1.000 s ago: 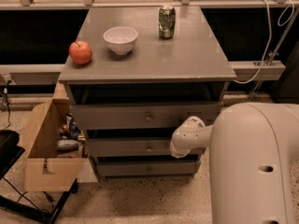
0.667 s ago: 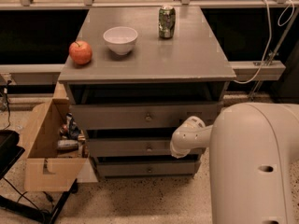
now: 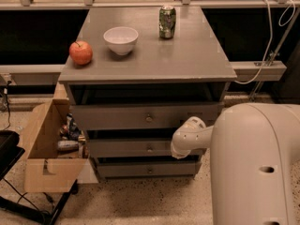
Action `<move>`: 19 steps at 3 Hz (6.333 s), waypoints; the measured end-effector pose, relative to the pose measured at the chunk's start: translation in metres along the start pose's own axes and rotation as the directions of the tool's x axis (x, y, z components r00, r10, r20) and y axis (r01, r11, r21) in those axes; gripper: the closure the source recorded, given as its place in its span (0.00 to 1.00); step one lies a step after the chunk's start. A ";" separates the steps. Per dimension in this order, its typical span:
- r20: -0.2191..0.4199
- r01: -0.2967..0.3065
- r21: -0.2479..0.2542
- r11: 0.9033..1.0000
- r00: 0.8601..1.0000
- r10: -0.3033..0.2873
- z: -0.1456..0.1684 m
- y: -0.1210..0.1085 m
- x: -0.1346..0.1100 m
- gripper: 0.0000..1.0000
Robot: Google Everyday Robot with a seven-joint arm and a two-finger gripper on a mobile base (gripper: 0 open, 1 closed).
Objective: Open middle drawer
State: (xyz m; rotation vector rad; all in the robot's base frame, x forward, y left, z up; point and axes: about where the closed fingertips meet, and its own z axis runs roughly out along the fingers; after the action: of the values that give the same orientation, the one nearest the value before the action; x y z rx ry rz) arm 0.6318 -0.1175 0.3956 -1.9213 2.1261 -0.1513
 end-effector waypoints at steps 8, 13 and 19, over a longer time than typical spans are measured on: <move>-0.136 -0.031 -0.114 0.993 0.991 0.015 -0.004 0.010 0.019 0.49; -0.177 -0.028 -0.133 0.991 0.984 0.004 -0.033 0.010 0.021 0.74; -0.192 -0.103 -0.171 0.980 0.979 0.069 -0.017 0.001 0.032 0.14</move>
Offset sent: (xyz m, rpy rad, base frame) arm 0.0000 0.0000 0.0001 0.0000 0.0000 0.0000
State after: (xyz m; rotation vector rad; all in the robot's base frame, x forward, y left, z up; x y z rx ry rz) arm 0.6239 -0.1511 0.4076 -1.9768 2.4161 -0.1283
